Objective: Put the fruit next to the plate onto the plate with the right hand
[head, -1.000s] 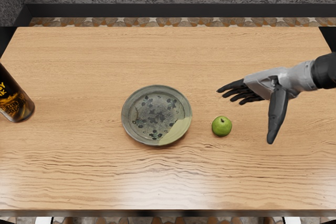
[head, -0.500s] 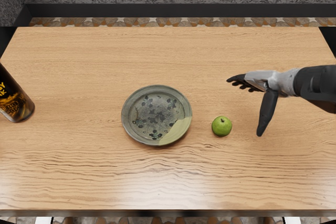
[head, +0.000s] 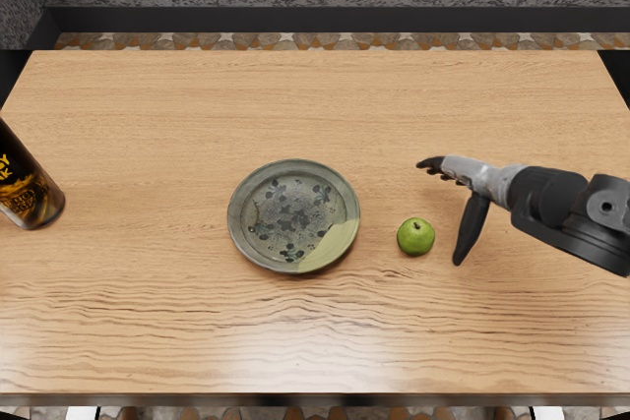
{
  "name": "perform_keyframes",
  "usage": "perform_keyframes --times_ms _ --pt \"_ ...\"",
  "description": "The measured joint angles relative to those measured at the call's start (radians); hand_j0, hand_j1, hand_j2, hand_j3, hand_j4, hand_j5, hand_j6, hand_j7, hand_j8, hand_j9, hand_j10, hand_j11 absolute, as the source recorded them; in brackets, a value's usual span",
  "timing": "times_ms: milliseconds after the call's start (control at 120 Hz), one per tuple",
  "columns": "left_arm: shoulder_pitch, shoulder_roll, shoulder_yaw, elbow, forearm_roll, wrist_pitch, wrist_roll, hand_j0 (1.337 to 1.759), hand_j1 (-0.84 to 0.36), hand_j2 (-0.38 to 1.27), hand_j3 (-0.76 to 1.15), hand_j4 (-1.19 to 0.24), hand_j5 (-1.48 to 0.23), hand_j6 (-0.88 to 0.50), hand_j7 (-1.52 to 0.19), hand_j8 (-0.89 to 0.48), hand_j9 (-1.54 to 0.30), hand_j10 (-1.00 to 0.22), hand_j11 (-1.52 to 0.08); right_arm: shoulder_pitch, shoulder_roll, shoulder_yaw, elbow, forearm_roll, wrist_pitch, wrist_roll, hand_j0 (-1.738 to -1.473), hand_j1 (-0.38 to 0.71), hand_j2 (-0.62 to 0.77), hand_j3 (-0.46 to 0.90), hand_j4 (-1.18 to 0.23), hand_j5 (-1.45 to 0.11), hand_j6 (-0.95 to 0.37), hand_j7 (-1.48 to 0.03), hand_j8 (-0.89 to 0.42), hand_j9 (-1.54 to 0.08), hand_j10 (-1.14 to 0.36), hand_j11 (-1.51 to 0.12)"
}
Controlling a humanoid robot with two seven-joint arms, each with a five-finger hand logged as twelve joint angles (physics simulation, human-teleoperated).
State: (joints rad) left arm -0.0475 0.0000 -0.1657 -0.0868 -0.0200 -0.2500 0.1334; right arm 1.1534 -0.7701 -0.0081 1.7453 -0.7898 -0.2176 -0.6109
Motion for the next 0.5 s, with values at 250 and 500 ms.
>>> perform_keyframes --times_ms 250,500 --pt "0.000 0.000 0.000 0.000 0.000 0.000 0.000 1.658 0.35 0.00 0.00 0.00 0.00 0.00 0.00 0.00 0.00 0.00 0.00 -0.048 0.026 0.002 0.000 -0.122 -0.051 0.000 -1.658 -0.26 -0.01 0.00 -0.08 -0.10 -0.08 -0.10 -0.08 -0.10 -0.08 -0.10" --pt "0.000 0.000 0.000 0.000 0.000 0.000 0.000 1.658 0.35 0.00 0.00 0.00 0.00 0.00 0.00 0.00 0.00 0.00 0.00 -0.065 0.074 0.002 0.000 -0.180 -0.081 0.000 -1.658 -0.23 -0.02 0.00 -0.11 -0.14 -0.11 -0.13 -0.11 -0.14 -0.11 -0.13"
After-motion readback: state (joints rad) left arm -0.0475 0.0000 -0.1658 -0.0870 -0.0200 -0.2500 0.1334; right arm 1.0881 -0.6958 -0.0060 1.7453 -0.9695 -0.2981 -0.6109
